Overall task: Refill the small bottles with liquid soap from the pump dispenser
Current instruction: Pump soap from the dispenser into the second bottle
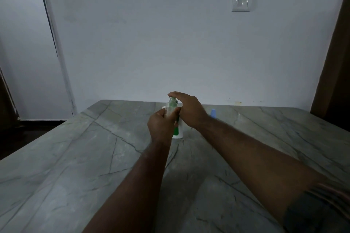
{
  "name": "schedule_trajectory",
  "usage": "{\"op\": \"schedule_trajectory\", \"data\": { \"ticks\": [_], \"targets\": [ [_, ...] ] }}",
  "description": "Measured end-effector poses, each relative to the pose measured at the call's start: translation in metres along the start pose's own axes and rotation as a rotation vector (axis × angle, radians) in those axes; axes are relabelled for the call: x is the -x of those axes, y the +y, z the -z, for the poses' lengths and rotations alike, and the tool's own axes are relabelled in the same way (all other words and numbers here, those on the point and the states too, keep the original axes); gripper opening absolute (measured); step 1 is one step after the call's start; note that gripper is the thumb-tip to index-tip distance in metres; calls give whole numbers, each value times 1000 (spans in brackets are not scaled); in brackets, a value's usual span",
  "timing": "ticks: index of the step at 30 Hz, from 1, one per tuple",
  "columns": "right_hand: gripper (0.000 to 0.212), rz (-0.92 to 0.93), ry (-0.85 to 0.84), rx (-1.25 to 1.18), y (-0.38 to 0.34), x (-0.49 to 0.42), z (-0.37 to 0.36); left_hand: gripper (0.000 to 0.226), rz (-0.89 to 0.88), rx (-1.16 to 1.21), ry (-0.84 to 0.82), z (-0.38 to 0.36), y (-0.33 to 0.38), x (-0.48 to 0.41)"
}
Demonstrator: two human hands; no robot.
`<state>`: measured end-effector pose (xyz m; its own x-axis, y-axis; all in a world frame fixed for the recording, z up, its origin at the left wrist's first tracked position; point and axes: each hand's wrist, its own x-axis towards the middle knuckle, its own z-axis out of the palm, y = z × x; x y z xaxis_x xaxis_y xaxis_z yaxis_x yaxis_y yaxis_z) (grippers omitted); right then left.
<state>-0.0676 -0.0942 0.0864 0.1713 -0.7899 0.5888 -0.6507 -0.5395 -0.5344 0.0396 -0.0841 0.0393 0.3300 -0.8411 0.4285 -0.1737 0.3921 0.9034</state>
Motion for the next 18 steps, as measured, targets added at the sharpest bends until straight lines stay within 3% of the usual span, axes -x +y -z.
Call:
{"op": "schedule_trajectory", "data": {
  "ticks": [5,11,13,18],
  "targets": [
    [58,-2,-45,54,-5,-10,10,17,16,-12,-12,1,1,-2],
    [58,-17,38,-16,0,-3,2,22,10,-15,-21,0,2,0],
    [57,-24,31,-14,3,-3,-1,34,25,3,-18,0,1,2],
    [57,-8,-17,29,1,-11,8,31,29,19,-27,0,2,-2]
  ]
}}
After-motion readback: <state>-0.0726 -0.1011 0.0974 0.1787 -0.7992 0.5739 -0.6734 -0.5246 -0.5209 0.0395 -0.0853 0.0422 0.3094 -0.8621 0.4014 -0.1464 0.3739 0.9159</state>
